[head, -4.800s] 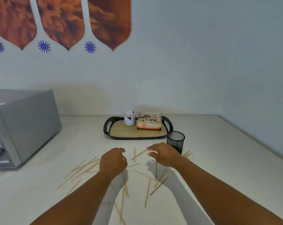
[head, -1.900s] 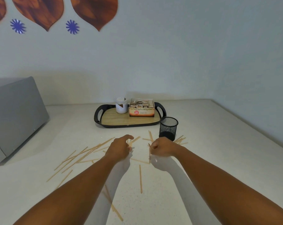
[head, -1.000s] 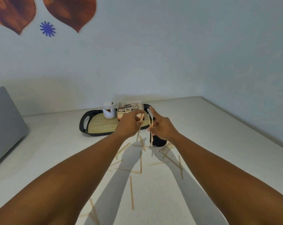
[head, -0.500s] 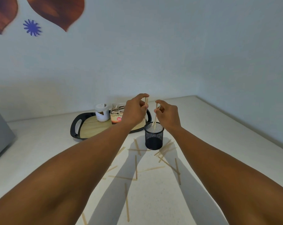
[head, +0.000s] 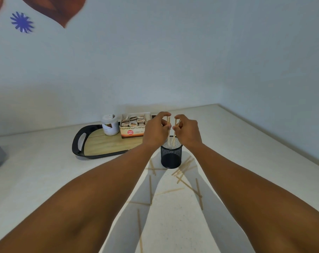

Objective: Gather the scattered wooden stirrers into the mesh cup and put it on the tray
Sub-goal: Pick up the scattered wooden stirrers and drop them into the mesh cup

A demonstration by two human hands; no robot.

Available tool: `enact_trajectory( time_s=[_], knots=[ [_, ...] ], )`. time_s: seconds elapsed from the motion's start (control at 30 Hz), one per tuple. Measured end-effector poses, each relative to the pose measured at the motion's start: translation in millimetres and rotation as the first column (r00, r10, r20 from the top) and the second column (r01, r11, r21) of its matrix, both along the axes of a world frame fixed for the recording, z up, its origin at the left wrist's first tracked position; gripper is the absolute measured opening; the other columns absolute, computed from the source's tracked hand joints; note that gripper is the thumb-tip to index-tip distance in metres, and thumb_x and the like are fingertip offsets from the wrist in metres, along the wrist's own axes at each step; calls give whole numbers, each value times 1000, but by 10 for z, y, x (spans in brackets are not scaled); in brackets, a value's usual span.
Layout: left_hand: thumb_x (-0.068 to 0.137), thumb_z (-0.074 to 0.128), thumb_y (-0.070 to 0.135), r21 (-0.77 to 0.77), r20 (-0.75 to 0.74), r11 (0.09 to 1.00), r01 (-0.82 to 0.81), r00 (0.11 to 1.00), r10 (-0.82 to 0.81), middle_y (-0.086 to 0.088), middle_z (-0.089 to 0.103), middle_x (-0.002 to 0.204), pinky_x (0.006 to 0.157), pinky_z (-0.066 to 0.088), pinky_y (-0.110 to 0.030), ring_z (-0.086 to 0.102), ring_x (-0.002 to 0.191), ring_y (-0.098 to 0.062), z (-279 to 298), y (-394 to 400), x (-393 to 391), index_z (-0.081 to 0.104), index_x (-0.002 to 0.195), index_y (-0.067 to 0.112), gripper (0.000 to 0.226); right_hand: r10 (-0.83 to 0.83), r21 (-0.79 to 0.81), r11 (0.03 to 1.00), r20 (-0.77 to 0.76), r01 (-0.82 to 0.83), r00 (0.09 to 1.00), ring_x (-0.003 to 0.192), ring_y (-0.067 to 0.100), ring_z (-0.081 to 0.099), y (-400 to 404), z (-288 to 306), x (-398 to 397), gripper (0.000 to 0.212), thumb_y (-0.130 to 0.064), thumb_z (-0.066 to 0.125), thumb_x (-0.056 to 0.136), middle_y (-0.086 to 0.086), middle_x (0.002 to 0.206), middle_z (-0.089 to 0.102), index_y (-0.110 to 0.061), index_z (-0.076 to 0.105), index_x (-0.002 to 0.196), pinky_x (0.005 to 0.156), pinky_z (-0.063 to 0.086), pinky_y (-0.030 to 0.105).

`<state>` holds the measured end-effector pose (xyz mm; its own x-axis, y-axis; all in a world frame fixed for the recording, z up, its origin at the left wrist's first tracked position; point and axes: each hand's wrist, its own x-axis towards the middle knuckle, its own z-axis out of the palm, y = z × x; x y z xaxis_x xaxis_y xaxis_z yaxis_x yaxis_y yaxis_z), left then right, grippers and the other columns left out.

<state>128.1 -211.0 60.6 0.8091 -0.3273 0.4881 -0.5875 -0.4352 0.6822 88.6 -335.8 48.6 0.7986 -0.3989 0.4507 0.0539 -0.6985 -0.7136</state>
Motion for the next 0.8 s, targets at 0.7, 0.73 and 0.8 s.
enact_trajectory(
  time_s=[0.7, 0.73, 0.8],
  knots=[
    [93, 67, 22, 207, -337, 946, -251, 889, 309, -5, 64, 123, 85, 44, -30, 61, 113, -23, -586, 372, 147, 53, 134, 14, 44, -78, -174, 984, -336, 19, 939, 100, 28, 67, -373, -379, -259, 30, 1, 58, 84, 12, 108, 69, -5, 67, 112, 81, 50, 25],
    [94, 67, 26, 248, -348, 935, -252, 878, 329, -5, 62, 126, 86, 42, -30, 59, 115, -23, -638, 387, 124, 53, 134, 13, 45, -62, -203, 979, -380, -18, 923, 102, 28, 66, -399, -435, -295, 29, 2, 58, 84, 12, 111, 69, -4, 69, 111, 81, 47, 23],
    [94, 67, 32, 330, -355, 913, -239, 865, 355, -7, 62, 128, 87, 41, -30, 59, 118, -25, -738, 406, 78, 54, 134, 10, 47, -25, -220, 971, -468, -89, 883, 108, 24, 64, -434, -552, -350, 30, 3, 59, 86, 10, 119, 66, -6, 70, 112, 87, 48, 23]
  ],
)
